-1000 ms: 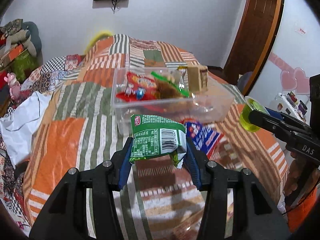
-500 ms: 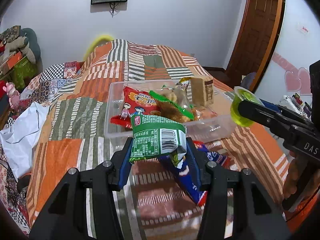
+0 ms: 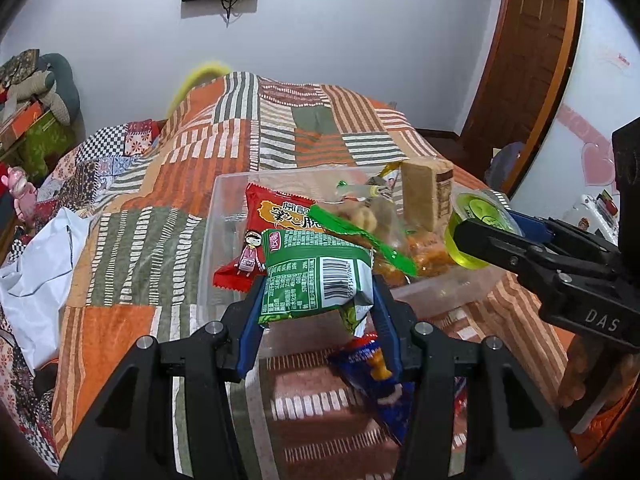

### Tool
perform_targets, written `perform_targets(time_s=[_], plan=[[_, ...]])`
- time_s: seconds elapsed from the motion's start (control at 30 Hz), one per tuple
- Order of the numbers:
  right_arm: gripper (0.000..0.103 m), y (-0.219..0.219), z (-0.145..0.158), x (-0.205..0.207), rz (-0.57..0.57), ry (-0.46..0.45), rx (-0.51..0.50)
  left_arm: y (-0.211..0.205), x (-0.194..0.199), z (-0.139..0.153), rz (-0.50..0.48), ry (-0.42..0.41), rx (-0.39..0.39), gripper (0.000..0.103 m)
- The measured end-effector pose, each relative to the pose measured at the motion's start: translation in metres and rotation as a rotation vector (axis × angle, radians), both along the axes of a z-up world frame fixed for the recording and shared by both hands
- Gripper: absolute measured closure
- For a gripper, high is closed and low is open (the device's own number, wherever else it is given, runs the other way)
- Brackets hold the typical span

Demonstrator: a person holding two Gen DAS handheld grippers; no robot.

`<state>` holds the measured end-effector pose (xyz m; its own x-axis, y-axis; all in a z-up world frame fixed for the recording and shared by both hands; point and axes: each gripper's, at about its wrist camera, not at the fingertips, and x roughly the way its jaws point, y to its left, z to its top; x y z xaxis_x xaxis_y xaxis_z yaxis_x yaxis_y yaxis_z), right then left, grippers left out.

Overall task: Organize snacks
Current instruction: 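Lower the green pack and jelly cup into the clear box, opening both tools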

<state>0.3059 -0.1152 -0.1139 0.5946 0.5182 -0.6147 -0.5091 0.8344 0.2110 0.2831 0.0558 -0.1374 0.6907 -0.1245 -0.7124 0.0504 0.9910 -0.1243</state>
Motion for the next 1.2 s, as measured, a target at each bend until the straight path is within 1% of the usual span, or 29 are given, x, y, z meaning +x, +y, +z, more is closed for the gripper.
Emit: perform_targets(time_s=[0.07,0.17,0.23,0.4,0.5,0.6,0.63,0.67,0.7,0.77,0.87,0.97,1.03,1.1,1.2], plan=[[0.048,0.001,-0.002,0.003,-0.001,0.002,-0.006,-0.001,0.006,-0.005,-0.007,0.017,-0.002,0.053],[0.048,0.002,-0.004,0.006,-0.006,0.001,-0.009,-0.002,0.011,-0.006,-0.010,0.013,0.018,0.053],[0.048,0.004,-0.006,0.009,-0.010,-0.001,-0.013,-0.001,0.016,-0.008,-0.010,0.019,0.016,0.053],[0.048,0.011,-0.014,0.013,-0.014,0.005,-0.049,0.004,0.021,-0.014,0.011,0.027,-0.013,0.053],[0.048,0.013,-0.021,0.016,-0.012,0.029,-0.064,0.006,0.023,-0.016,0.032,0.024,-0.010,0.049],[0.046,0.014,-0.022,0.015,-0.014,0.021,-0.091,0.006,0.021,-0.017,0.046,0.016,0.009,0.044],[0.046,0.014,-0.022,0.016,-0.013,0.024,-0.097,0.006,0.021,-0.016,0.054,0.013,0.019,0.039],[0.042,0.013,-0.021,0.015,-0.009,0.029,-0.096,0.007,0.021,-0.017,0.059,0.012,0.024,0.038],[0.034,0.012,-0.020,0.015,-0.006,0.037,-0.088,0.008,0.021,-0.016,0.063,0.013,0.026,0.036],[0.027,0.008,-0.017,0.015,-0.011,0.036,-0.067,0.011,0.021,-0.016,0.068,0.018,0.018,0.031],[0.026,0.004,-0.012,0.011,-0.019,0.023,-0.069,0.013,0.019,-0.015,0.078,0.026,0.005,0.028],[0.026,-0.002,-0.008,0.007,-0.013,0.031,-0.056,0.013,0.011,-0.011,0.071,0.025,-0.009,0.024],[0.026,-0.005,-0.005,0.001,-0.010,0.029,-0.052,0.009,0.003,-0.007,0.057,0.020,0.002,0.022],[0.026,-0.008,-0.003,-0.006,-0.007,0.029,-0.049,0.003,-0.009,-0.001,0.041,0.011,0.030,0.021],[0.026,-0.016,0.001,-0.019,-0.004,0.030,-0.039,-0.004,-0.025,0.003,0.007,0.023,0.038,0.021]])
